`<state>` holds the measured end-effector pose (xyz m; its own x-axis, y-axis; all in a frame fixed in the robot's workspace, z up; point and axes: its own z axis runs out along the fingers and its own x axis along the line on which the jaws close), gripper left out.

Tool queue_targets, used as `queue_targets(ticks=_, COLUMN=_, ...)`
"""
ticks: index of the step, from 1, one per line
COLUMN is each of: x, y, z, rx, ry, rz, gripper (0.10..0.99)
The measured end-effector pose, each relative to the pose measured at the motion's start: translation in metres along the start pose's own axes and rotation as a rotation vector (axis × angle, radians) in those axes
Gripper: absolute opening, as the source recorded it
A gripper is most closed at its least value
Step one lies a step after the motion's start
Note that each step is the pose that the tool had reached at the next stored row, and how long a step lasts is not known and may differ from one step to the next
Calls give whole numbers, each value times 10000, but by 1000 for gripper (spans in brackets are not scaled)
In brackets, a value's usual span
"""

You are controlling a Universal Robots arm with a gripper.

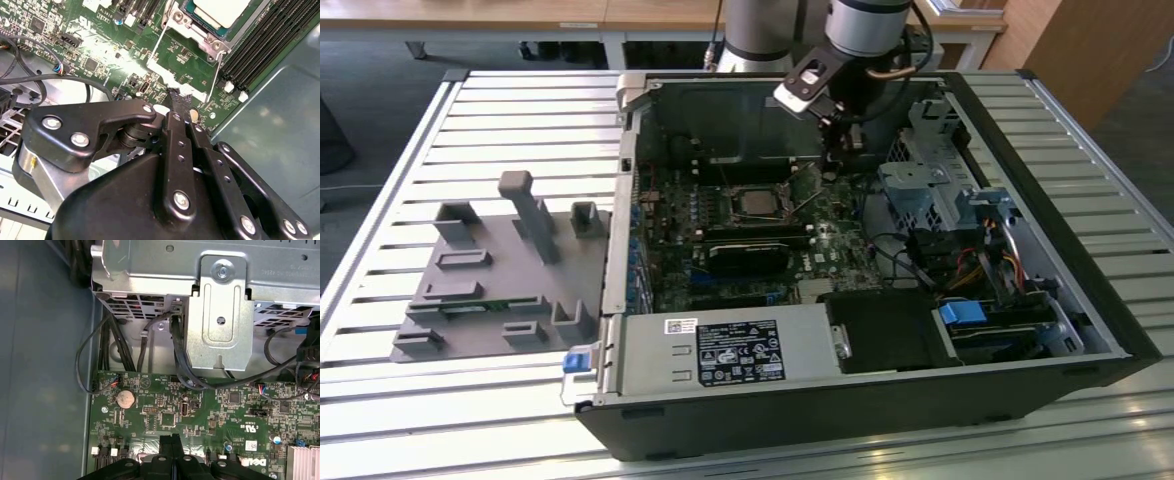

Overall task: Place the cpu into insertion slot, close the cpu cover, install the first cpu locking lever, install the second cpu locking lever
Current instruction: 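Close the cpu cover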

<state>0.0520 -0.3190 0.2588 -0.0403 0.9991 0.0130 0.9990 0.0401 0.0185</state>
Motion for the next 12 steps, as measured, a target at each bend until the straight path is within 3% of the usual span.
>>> queue_targets(ticks=12, x=14, y=51, z=26, rx=4, ry=-99, rz=-2, gripper=106)
